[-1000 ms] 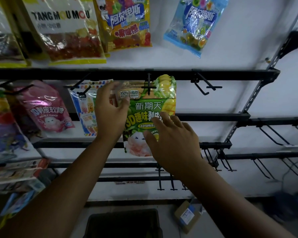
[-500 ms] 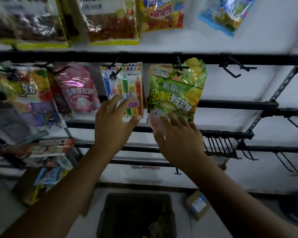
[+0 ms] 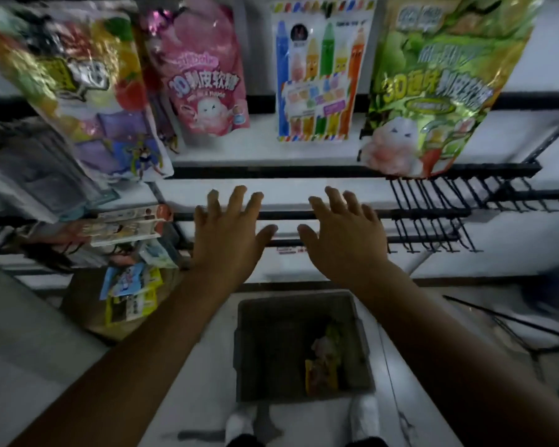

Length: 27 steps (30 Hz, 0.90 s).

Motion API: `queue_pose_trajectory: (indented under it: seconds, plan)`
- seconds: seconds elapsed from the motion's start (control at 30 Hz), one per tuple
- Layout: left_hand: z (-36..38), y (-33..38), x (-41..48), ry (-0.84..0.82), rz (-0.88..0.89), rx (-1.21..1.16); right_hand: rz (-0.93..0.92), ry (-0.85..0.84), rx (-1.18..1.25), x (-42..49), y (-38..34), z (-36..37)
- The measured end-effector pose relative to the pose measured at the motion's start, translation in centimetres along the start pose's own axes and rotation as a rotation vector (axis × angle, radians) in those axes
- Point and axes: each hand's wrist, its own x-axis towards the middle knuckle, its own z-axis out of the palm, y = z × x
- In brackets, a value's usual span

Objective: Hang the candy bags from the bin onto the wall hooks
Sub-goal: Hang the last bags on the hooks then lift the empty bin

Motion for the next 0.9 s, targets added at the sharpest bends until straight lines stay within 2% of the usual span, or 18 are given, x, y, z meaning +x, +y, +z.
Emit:
queue_pose_trajectory:
  seconds: [0.1, 0.57, 0.9]
  plan:
    - [2.8, -0.3, -1.2, -0.092, 0.02, 0.005, 0.003, -0.03, -0.039, -0.4, -0.3, 2.9]
    - [17.2, 3.1, -5.4, -0.378, -0.003, -0.08, 0.069, -0.377, -0.028, -3.2, 5.5, 18.4]
    - [28.1, 3.9, -8.8, -0.559, -0.008, -0.062, 0.129, -0.509, 0.019, -4.7, 7.9, 29.7]
